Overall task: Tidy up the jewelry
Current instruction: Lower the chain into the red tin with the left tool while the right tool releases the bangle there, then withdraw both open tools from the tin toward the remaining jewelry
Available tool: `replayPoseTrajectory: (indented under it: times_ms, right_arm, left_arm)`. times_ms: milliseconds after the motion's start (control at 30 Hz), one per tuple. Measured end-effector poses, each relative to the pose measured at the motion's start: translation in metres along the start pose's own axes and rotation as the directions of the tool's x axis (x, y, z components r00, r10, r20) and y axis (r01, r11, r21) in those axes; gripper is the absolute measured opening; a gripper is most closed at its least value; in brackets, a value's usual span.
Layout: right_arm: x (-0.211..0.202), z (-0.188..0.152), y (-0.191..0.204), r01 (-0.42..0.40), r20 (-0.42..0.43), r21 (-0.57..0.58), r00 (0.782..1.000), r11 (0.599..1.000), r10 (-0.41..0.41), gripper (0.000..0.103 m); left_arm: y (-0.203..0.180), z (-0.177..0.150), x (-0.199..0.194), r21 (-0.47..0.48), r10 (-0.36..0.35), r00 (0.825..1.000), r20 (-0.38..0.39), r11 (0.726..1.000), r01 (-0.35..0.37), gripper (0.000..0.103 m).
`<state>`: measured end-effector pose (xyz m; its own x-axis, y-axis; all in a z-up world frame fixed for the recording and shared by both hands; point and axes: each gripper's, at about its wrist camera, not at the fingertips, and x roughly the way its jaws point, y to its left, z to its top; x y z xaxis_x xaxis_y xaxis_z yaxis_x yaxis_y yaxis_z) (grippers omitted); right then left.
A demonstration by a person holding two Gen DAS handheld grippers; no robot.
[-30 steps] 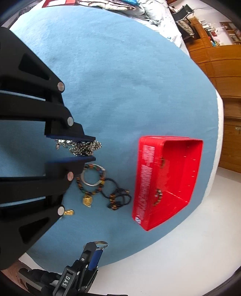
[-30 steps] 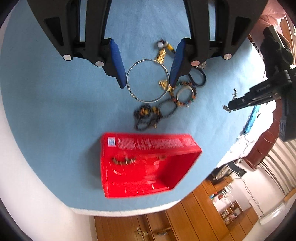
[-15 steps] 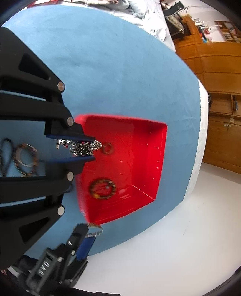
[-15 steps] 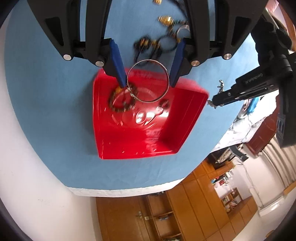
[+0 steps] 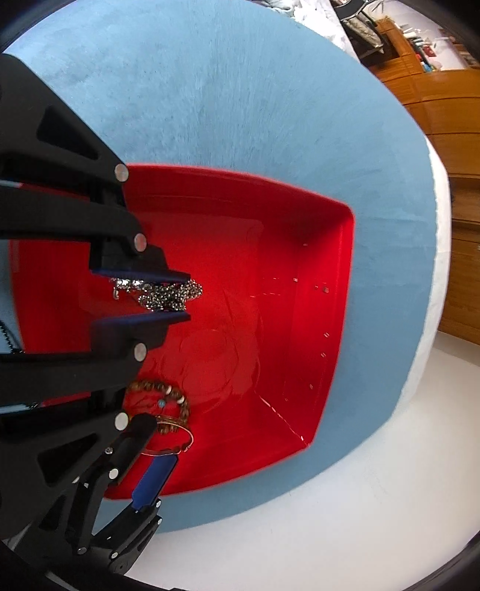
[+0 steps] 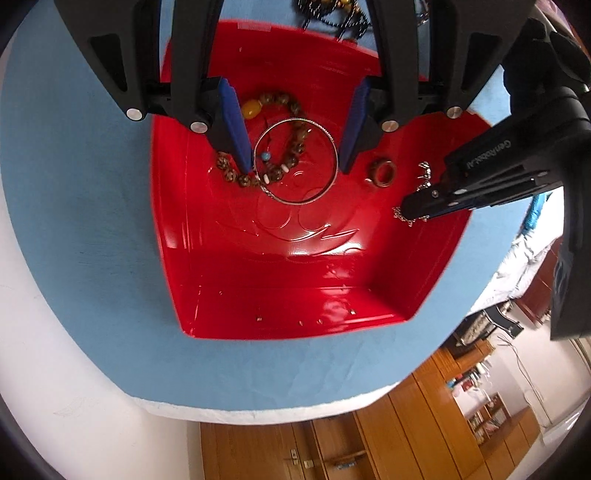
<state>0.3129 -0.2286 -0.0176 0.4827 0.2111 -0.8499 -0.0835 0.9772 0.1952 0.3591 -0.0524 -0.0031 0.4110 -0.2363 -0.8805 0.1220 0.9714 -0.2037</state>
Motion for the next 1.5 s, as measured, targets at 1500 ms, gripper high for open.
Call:
replayPoseTrajectory:
  times_ms: [1500]
  right_arm:
    - [-0.084,-0.177,0.017,-0.193,-0.125,-0.064,0.975,0.979,0.184,0.049]
  left_arm:
    - [0.039,-0.207,-0.107,0.057,0.026,0.998,-0.059,0.998,-0.022,0.035]
